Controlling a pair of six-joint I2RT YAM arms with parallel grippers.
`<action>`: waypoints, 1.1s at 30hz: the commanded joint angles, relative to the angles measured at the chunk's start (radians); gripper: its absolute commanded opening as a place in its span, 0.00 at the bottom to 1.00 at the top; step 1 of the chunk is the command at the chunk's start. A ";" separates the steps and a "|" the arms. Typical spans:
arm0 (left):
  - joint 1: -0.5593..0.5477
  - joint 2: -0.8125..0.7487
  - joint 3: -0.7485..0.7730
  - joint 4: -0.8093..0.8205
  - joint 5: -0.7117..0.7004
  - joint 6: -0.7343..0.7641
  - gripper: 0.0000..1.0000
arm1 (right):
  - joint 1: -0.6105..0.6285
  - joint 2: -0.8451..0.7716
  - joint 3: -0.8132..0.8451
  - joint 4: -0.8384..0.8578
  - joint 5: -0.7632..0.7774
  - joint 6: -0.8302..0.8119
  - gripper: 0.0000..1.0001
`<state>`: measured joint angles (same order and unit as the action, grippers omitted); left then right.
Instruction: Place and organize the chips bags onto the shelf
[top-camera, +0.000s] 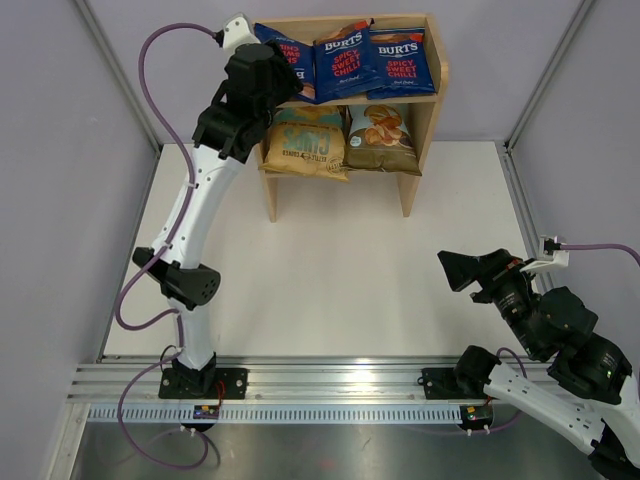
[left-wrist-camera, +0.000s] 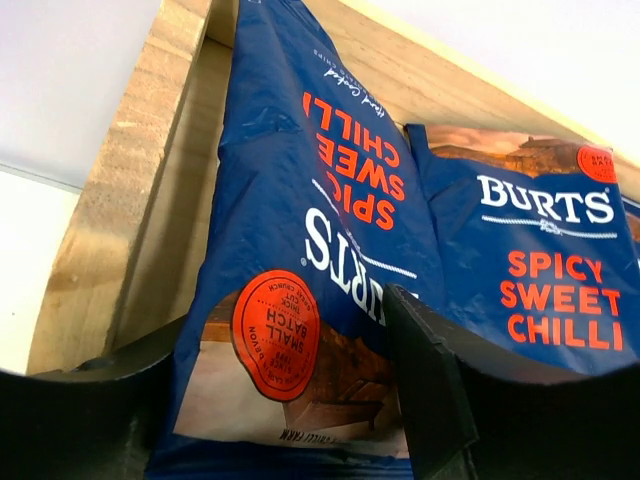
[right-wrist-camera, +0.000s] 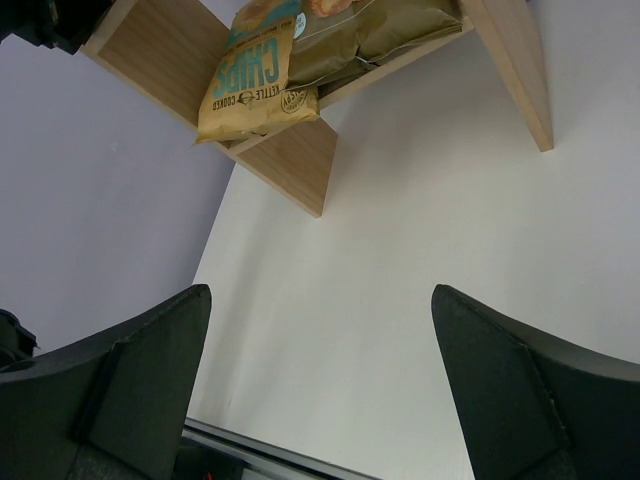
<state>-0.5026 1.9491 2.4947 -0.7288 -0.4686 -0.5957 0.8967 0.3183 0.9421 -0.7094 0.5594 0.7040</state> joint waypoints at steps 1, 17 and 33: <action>-0.002 -0.067 0.016 -0.067 0.031 0.051 0.61 | 0.004 -0.001 0.007 0.005 0.014 0.008 0.99; 0.012 -0.138 -0.076 -0.043 0.159 -0.022 0.46 | 0.004 -0.036 -0.014 0.001 -0.021 0.031 0.99; 0.102 -0.094 -0.065 0.057 0.426 -0.105 0.26 | 0.004 -0.055 -0.022 -0.012 -0.033 0.038 0.99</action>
<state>-0.4358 1.8584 2.4317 -0.7479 -0.1741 -0.6716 0.8967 0.2729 0.9203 -0.7315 0.5297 0.7319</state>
